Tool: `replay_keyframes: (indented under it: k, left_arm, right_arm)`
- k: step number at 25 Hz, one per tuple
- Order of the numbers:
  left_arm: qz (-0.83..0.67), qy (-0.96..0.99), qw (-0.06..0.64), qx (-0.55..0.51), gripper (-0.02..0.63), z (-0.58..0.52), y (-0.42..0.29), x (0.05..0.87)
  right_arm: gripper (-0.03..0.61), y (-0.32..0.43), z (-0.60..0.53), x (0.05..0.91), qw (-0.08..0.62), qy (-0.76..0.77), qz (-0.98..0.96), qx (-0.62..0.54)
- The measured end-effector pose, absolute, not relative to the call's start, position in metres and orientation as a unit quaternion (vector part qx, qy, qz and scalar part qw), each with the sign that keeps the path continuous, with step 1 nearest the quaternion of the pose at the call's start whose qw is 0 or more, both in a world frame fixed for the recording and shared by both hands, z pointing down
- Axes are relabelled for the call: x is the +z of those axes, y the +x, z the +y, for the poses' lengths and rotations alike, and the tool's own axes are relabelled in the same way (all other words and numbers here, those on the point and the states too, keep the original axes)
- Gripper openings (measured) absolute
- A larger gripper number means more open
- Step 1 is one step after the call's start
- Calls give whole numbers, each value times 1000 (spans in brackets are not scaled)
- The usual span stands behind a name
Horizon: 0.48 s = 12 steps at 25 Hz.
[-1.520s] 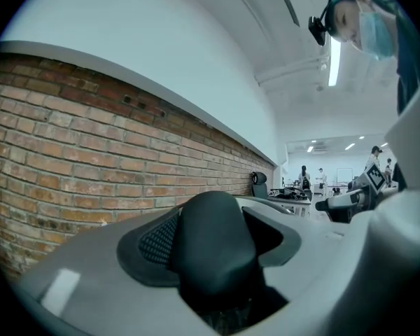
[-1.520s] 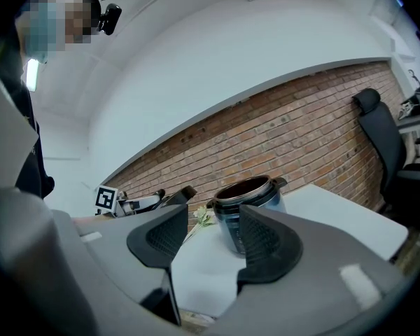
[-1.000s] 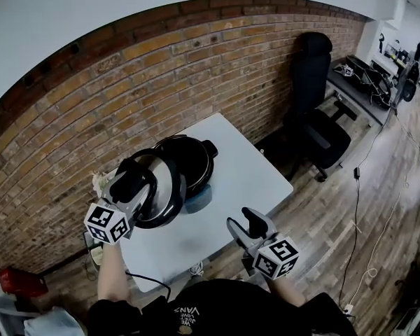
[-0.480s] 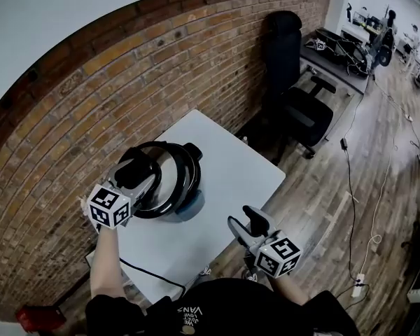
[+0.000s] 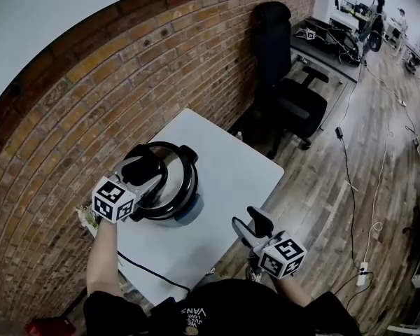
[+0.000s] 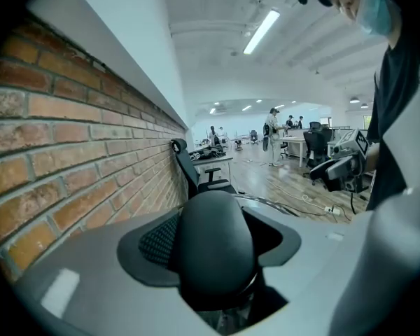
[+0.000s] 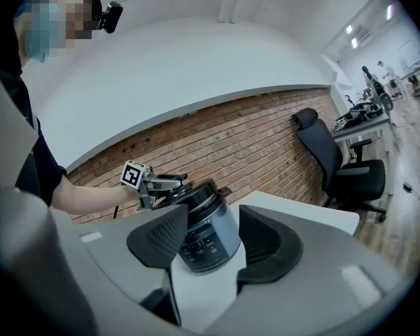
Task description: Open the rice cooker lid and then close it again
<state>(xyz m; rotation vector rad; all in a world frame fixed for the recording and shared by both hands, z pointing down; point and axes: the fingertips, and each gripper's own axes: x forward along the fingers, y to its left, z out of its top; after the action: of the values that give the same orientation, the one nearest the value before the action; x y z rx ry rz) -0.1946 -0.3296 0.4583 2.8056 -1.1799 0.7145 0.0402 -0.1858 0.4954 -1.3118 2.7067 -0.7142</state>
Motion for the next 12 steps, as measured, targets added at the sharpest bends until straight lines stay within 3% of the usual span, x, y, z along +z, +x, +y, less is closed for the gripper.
replay_keyframes:
  k: [12]
  left_arm:
    - [-310,917,1,252,281,-331,-187,467]
  right_arm:
    - [219,35,-188,498,16,-422,876,-232]
